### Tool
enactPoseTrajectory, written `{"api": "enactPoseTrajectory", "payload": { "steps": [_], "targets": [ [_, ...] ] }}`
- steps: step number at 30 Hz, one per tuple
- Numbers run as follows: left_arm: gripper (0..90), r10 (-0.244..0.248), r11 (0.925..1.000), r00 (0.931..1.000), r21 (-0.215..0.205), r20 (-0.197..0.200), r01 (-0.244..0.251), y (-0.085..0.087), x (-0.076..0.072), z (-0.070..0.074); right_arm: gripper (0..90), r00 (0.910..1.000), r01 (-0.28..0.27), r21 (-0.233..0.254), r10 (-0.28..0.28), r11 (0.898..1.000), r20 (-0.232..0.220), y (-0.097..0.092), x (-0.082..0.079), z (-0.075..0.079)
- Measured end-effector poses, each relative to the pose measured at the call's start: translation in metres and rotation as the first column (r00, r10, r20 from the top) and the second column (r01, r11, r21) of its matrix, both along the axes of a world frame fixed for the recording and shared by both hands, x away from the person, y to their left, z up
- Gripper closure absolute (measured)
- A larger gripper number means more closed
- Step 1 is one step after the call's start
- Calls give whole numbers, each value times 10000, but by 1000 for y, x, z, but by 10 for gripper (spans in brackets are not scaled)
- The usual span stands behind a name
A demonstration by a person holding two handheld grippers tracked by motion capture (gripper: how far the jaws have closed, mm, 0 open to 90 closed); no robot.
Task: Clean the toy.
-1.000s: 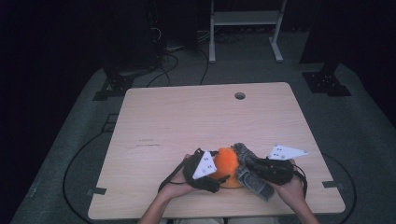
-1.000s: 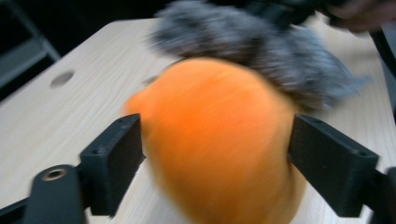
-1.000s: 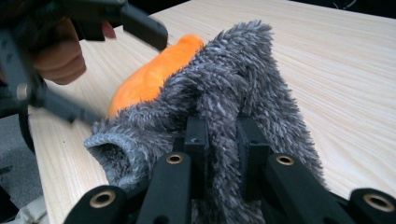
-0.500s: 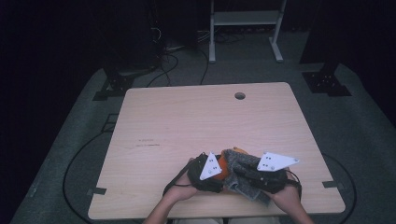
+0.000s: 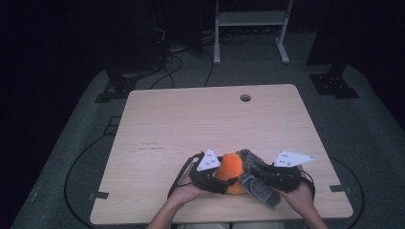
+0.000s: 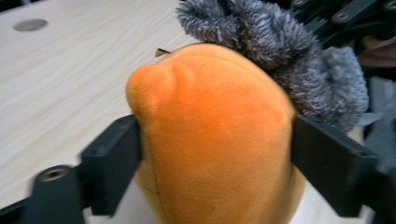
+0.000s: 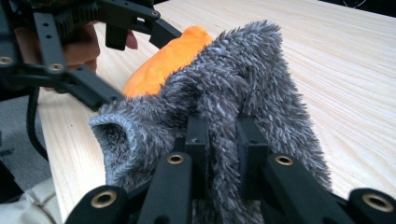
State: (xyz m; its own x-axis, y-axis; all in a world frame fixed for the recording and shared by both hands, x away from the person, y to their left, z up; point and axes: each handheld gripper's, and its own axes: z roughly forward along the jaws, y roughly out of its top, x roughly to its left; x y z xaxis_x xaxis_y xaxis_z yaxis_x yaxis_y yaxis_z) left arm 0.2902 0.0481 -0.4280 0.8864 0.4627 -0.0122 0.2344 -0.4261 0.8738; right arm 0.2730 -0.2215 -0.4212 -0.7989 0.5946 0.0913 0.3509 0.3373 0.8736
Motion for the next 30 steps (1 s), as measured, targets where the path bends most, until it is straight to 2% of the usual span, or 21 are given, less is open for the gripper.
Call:
{"api": "enactPoseTrajectory", "payload": {
  "steps": [2,5,7,8,10,11,13,15,16,17,18,19,20,21,22,24,26,27,29,30],
  "targets": [
    [234,-110,9999,9996,124,259,107,1,-2,-2,772,10000,-32,-34,32,10000,13,1,-1,0],
    [276,-292,9971,9945,735,1007,219,-1,-6,-2,773,9995,-52,-91,55,9999,315,3,-6,7],
    [287,-535,9951,9913,889,1206,429,0,-6,-3,772,9968,-255,38,252,9997,755,6,-10,15],
    [289,-611,9933,9902,1055,1255,479,1,-6,-3,770,9959,-368,69,361,9993,827,7,-10,18],
    [286,-686,9931,9917,1019,1091,575,6,-4,-2,770,9963,-364,-299,386,9989,768,9,-7,17],
    [271,-730,9944,9934,833,880,657,8,-2,-2,771,9977,-330,-384,352,9987,582,8,-4,12],
    [199,-737,9972,9972,89,98,736,11,4,0,772,9991,-402,36,401,9992,123,5,0,3],
    [181,-689,9951,9965,-740,-470,653,14,8,0,772,9988,-483,43,483,9988,71,8,-3,3],
    [181,-695,9948,9960,-780,-560,651,14,8,0,772,9976,-685,22,684,9977,42,9,-5,3],
    [187,-724,9961,9965,-542,-428,701,13,6,0,772,9959,-906,-45,906,9959,52,11,-6,3],
    [217,-733,9966,9972,-392,-120,727,12,4,-1,772,9947,-1024,-181,1025,9946,68,13,-8,4],
    [243,-677,9973,9977,-282,63,678,11,2,-1,774,9955,-926,-280,931,9953,158,13,-9,6],
    [267,-651,9978,9975,-69,262,653,10,1,-1,775,9967,-611,-368,629,9975,505,12,-11,10],
    [278,-807,9967,9959,105,415,804,10,0,-1,775,9950,-277,-381,312,9989,947,13,-14,16],
    [288,-1014,9948,9930,203,611,1003,9,-2,0,773,9926,-147,-321,185,9994,1203,13,-15,21],
    [294,-1380,9902,9865,360,881,1352,7,-6,-1,770,9917,-258,-248,287,9994,1256,15,-15,25],
    [286,-1426,9894,9860,402,870,1395,7,-5,-1,769,9926,-280,-375,322,9989,1168,16,-13,23],
    [275,-1400,9899,9870,335,790,1378,8,-5,-1,769,9976,-396,-13,396,9992,571,12,-5,13],
    [228,-1338,9905,9910,-309,37,1338,12,1,-1,768,9993,-330,298,324,9990,208,8,-2,10],
    [192,-1246,9916,9919,-392,-250,1236,12,2,0,768,9996,-200,319,194,9993,191,7,-2,9]
  ]
}}
